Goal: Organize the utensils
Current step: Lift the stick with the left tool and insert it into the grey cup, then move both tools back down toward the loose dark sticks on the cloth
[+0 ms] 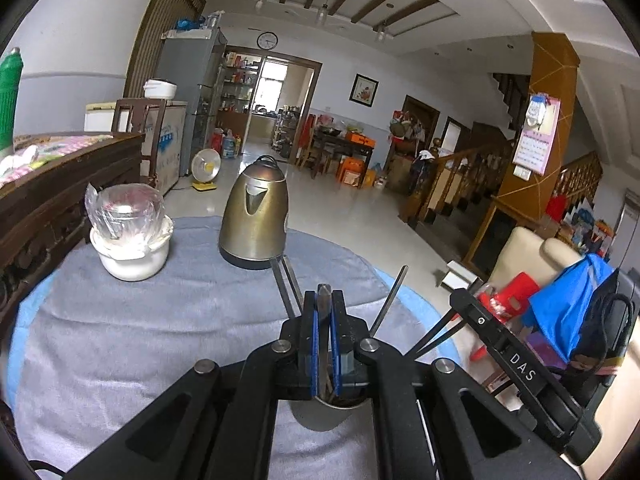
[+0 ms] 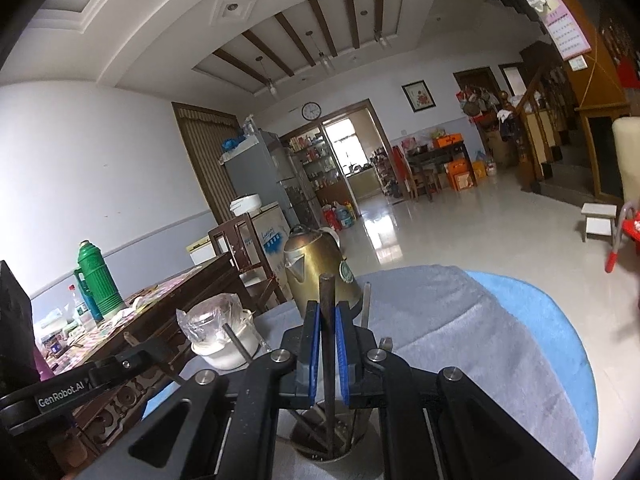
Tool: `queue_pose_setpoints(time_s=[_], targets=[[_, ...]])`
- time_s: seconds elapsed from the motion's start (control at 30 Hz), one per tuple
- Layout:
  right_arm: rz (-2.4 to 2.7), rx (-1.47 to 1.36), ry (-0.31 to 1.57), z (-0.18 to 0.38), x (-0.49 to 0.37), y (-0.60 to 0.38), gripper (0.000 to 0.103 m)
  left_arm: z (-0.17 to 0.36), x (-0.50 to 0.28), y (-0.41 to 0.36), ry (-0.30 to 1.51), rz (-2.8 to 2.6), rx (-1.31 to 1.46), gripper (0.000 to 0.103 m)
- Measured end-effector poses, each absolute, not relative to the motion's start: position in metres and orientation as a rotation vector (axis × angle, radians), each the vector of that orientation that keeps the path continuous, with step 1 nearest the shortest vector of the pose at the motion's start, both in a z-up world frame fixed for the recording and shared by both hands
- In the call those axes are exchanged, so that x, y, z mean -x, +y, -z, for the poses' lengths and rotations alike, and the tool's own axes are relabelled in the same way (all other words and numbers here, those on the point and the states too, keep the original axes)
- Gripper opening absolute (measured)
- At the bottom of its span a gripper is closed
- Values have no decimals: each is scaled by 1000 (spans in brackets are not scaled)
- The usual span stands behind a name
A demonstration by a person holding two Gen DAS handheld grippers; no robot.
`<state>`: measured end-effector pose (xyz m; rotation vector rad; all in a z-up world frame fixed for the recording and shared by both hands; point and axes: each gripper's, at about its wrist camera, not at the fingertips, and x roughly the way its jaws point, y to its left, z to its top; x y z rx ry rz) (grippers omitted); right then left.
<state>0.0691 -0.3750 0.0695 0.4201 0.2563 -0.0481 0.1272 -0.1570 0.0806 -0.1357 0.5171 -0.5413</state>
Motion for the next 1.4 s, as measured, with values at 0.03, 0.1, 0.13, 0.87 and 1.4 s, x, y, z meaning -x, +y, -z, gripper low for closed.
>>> queue_pose_setpoints(time_s=[0.03,0.1,0.13,0.87,1.4], targets=[[43,-427,268,-70,-67,-374,12,-82,-125,-158,510,538,124,6],[46,-439,282,-72,-65,-375,17,-86,-118,-157,495,527,104,15],[52,-439,285,-73,-62,-375,22,-89,-114,-155,485,523,99,29],[277,-39,460,-109,18,-312,71,-93,-26,-122,430,432,-99,70],[348,-67,473,-112,30,-336,71,-82,-25,-138,471,435,-130,70]])
